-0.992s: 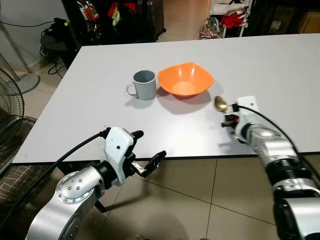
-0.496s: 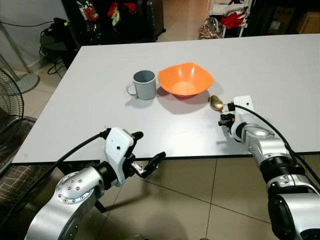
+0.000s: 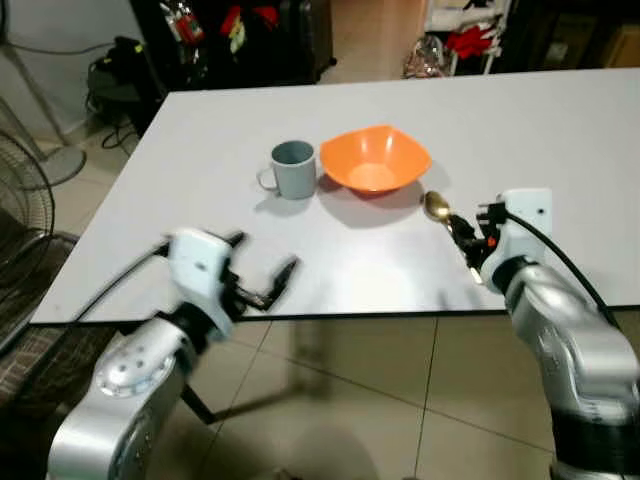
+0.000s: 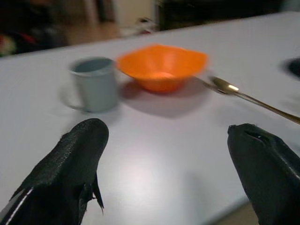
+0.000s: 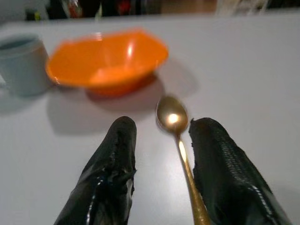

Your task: Setting the table

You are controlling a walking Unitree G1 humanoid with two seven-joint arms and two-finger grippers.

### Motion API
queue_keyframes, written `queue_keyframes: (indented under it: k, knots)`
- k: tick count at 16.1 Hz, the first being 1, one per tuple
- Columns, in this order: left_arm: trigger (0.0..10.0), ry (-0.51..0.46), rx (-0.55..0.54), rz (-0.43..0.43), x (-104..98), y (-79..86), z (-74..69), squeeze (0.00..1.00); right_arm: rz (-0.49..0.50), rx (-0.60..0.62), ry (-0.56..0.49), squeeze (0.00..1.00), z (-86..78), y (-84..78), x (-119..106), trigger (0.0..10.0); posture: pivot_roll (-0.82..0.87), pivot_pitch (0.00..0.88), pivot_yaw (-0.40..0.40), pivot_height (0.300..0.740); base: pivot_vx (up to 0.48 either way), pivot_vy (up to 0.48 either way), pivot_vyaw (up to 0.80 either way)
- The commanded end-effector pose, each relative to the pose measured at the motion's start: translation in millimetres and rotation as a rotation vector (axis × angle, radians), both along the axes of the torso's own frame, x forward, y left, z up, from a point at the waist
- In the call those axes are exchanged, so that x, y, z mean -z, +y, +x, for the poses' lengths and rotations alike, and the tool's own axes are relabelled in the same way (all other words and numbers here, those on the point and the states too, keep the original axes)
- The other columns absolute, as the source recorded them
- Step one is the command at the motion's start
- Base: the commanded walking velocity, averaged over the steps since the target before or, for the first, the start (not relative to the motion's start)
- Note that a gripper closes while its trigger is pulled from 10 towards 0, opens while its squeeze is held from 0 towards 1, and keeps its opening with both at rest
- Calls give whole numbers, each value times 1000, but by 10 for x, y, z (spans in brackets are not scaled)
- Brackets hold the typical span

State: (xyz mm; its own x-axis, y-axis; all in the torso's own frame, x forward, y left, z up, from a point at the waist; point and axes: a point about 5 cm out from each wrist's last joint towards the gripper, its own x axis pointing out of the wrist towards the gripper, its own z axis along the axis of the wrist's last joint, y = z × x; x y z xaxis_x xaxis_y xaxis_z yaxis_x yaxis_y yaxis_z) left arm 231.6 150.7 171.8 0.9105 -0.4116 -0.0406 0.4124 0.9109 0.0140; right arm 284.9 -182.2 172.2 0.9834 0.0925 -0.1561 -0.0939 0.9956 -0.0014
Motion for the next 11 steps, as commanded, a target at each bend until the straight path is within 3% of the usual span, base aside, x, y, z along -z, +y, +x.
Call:
queue_keyframes:
  k: [1,3,5,6,7,9,11]
  knots:
    - [10000,-23,-86,5,-23,66,7,0,34,-25,-61,1000,-145,111,-107,10000,-110,30,109,740,0,0,0]
    - [10000,-4,-181,-17,16,83,-27,0,-5,-103,-52,1000,-363,267,-49,10000,-129,39,98,740,0,-315,0]
    - [10000,0,-217,-18,30,94,-48,0,-104,-195,-37,1000,-413,375,-17,10000,-134,44,87,740,0,-407,0]
    - [10000,1,-254,-28,40,88,-82,0,-152,-229,-78,1000,-409,436,-48,10000,-128,48,59,740,0,-405,0]
    - [10000,-1,-276,-34,44,79,-95,0,-147,-235,-126,1000,-385,459,-113,10000,-125,56,47,740,0,-412,0]
    - [10000,31,-343,-42,145,98,-126,0,-150,-303,-89,1000,-446,434,-85,10000,-133,57,31,740,0,0,0]
    - [10000,14,-346,-46,120,87,-132,0,-136,-289,-87,1000,-455,424,-96,10000,-137,54,26,740,0,0,666]
